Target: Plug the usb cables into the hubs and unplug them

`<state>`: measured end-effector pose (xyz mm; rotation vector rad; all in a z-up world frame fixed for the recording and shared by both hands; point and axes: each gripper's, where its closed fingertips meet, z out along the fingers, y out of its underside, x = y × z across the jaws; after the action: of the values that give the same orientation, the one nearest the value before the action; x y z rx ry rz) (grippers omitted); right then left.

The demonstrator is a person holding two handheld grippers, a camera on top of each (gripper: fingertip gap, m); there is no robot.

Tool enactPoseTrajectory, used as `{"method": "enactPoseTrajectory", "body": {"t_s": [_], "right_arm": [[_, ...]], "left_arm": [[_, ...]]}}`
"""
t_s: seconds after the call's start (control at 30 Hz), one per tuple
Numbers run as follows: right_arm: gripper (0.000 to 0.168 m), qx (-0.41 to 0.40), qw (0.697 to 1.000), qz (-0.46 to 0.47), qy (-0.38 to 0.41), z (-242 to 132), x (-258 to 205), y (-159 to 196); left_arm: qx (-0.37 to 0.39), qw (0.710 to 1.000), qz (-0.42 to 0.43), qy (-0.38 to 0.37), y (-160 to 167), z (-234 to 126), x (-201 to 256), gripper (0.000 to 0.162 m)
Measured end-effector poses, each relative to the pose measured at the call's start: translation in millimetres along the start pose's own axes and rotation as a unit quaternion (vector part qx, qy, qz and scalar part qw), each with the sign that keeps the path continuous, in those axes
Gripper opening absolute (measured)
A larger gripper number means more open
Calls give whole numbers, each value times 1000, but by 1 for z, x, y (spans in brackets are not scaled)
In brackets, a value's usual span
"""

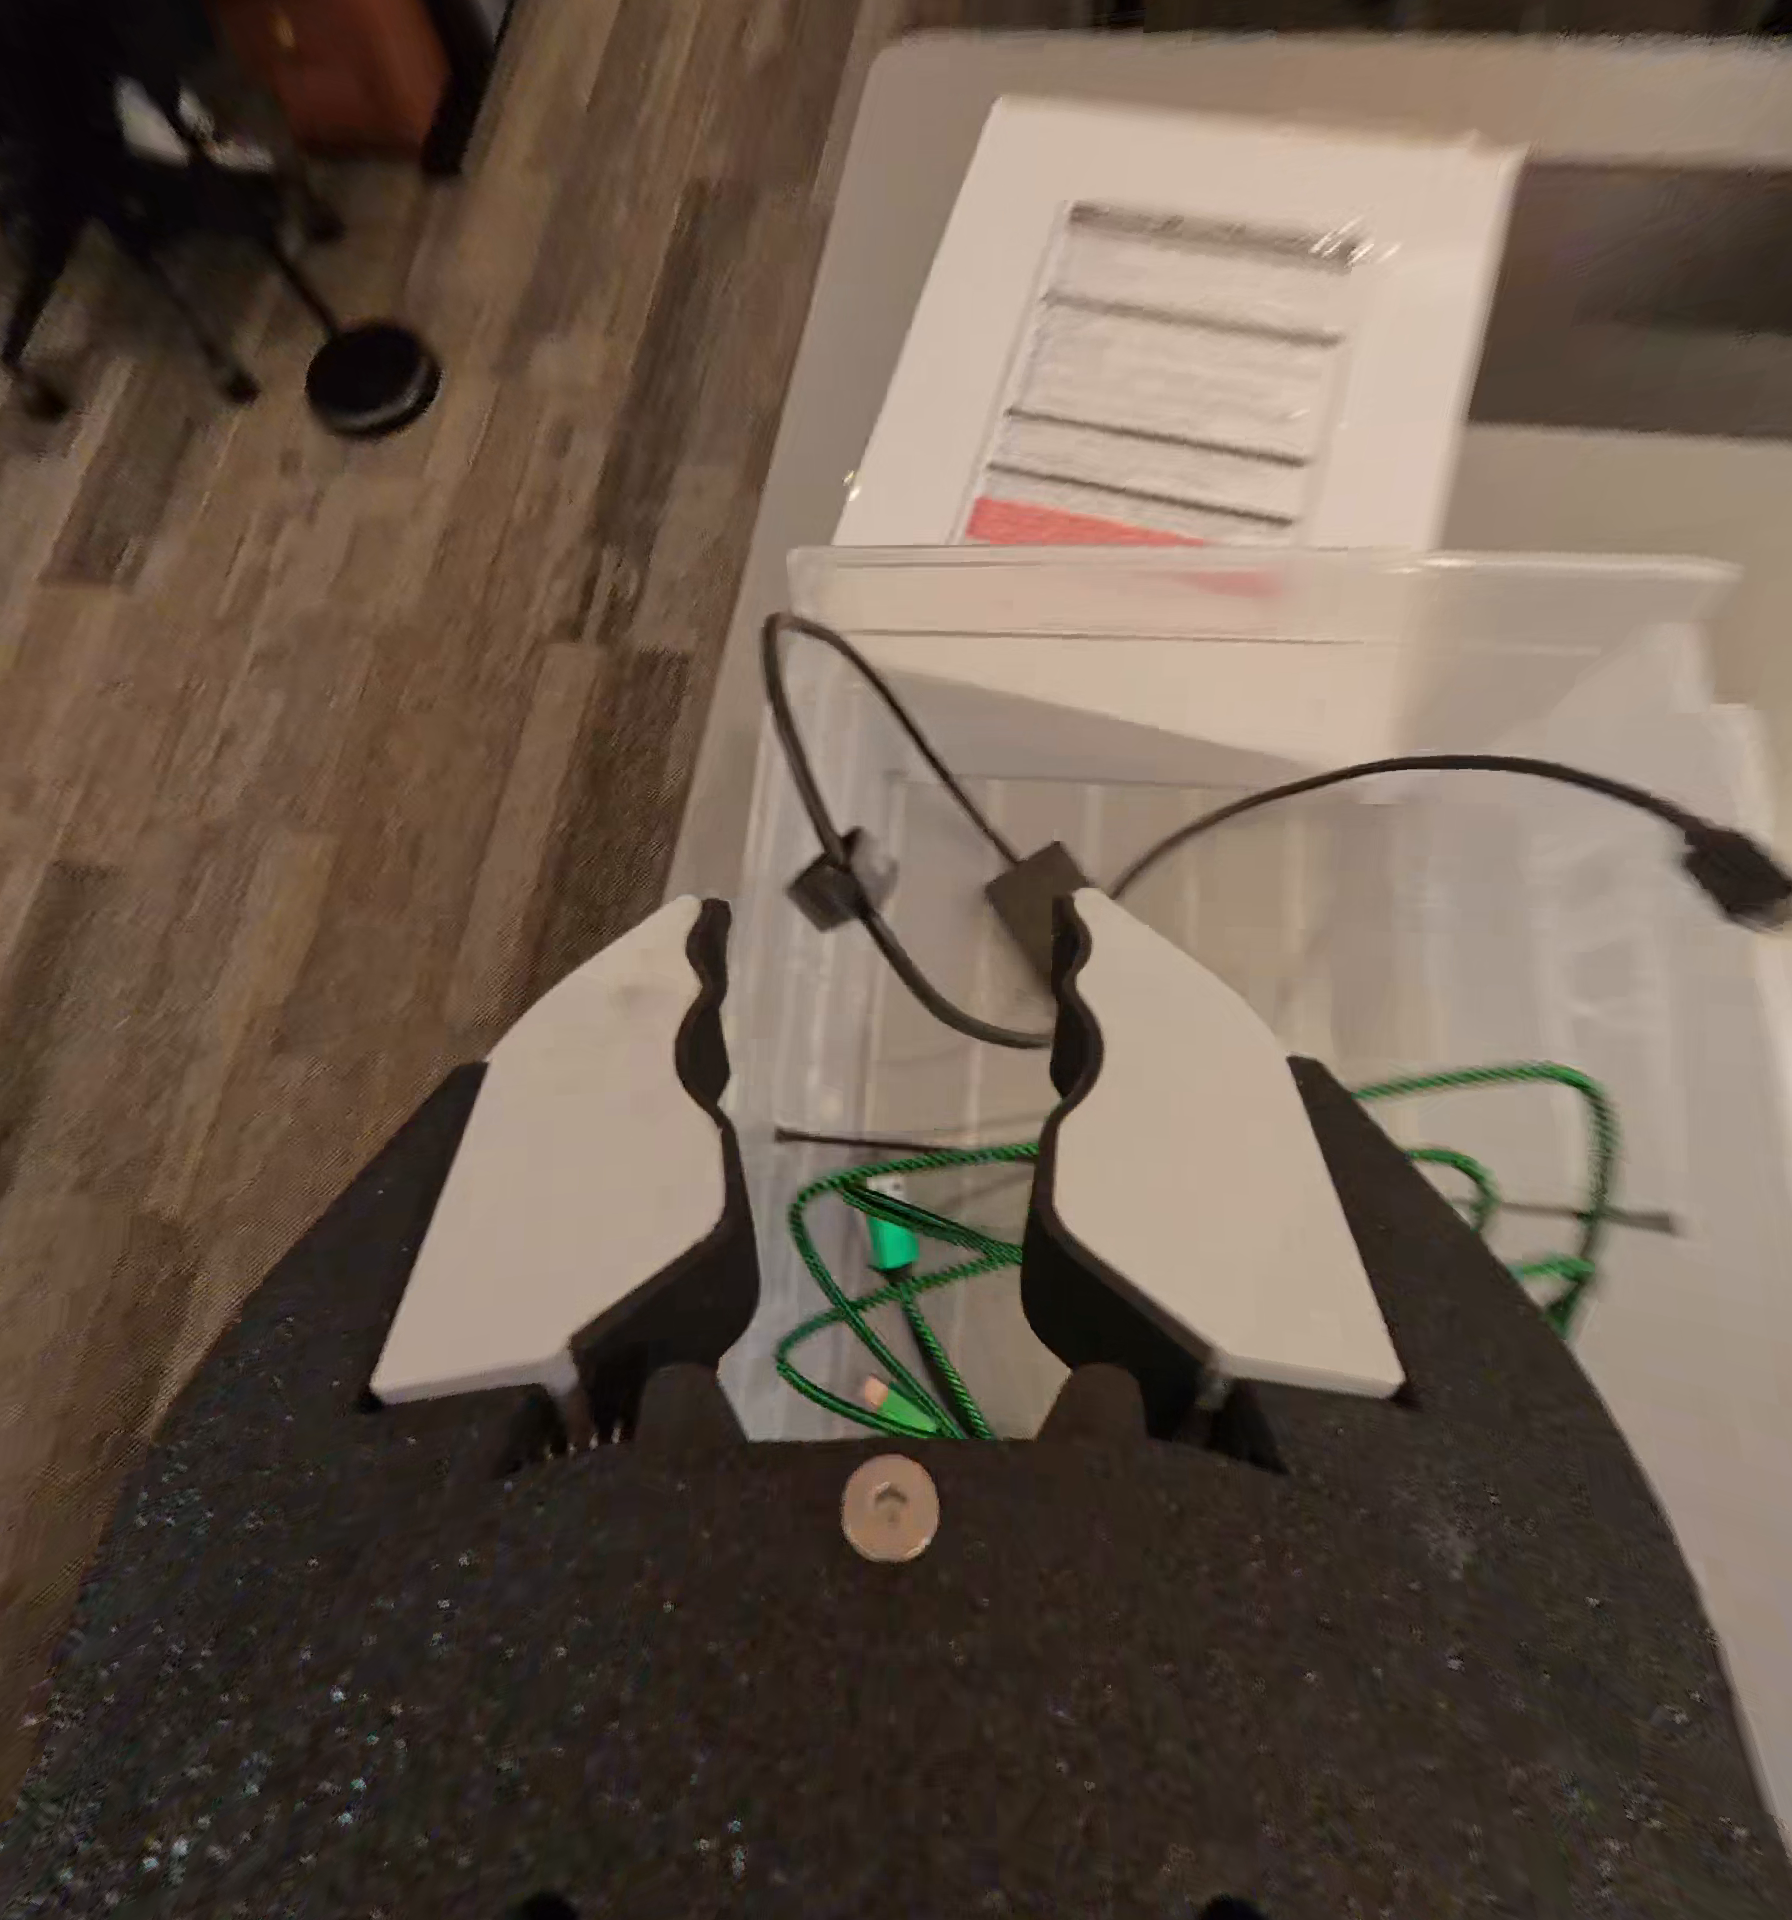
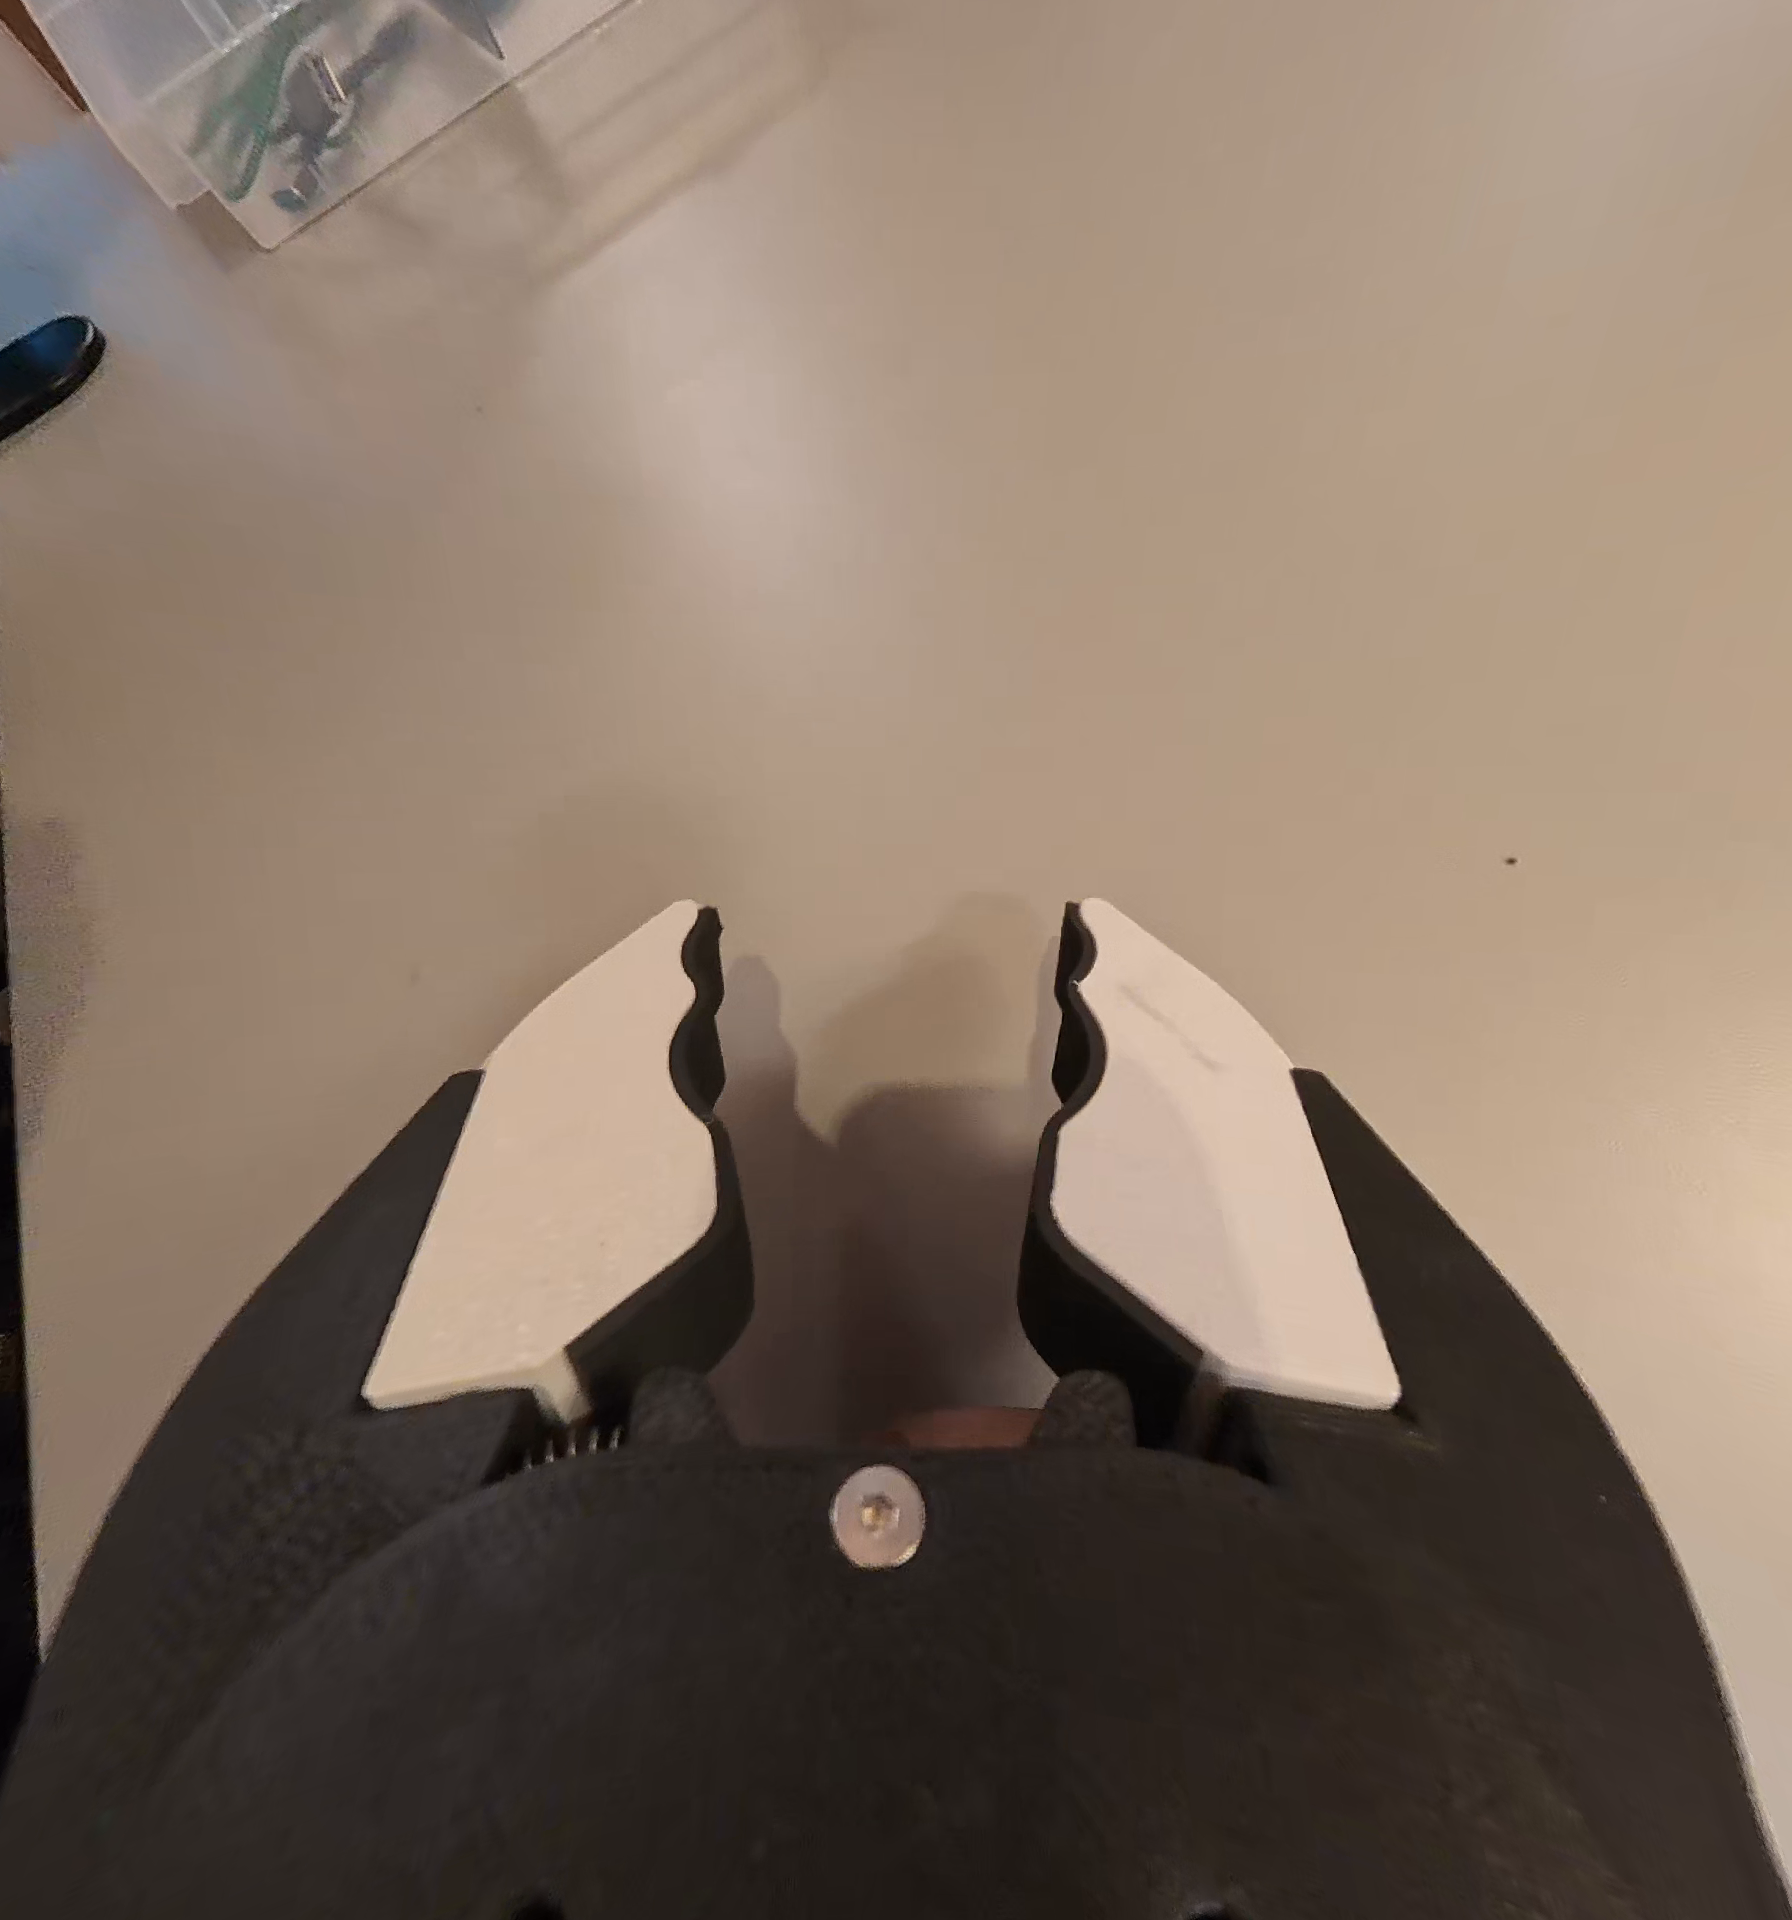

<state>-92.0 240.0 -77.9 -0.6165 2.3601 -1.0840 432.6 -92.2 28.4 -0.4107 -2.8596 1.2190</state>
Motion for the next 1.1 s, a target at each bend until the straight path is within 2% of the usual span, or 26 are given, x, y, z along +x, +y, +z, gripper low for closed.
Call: {"method": "enactPoseTrajectory", "body": {"t_s": [0.1,0.2,0.33,0.43,0.6,0.83,0.97,1.1], "right_arm": [[61,-12,1000,2,-2,2,3,2],[61,-12,1000,6,-2,2,5,2],[61,-1,1000,11,4,-1,7,0],[61,1,1000,9,3,-1,6,0],[60,1,1000,0,7,-1,5,0],[60,7,1000,-1,-3,-2,3,-1],[59,27,999,18,-19,-7,3,-6],[59,41,998,28,-38,-11,2,-8]], "left_arm": [[-42,999,6,-19,2,22,-9,45],[-75,996,35,-29,6,35,-11,16],[-93,991,77,-52,8,39,-17,10],[-39,993,87,-65,-13,24,-16,6],[121,987,87,-61,-76,-33,3,4],[295,945,140,-28,-153,-149,67,4],[352,920,170,34,-175,-213,128,4],[383,896,210,87,-179,-255,193,4]]}}
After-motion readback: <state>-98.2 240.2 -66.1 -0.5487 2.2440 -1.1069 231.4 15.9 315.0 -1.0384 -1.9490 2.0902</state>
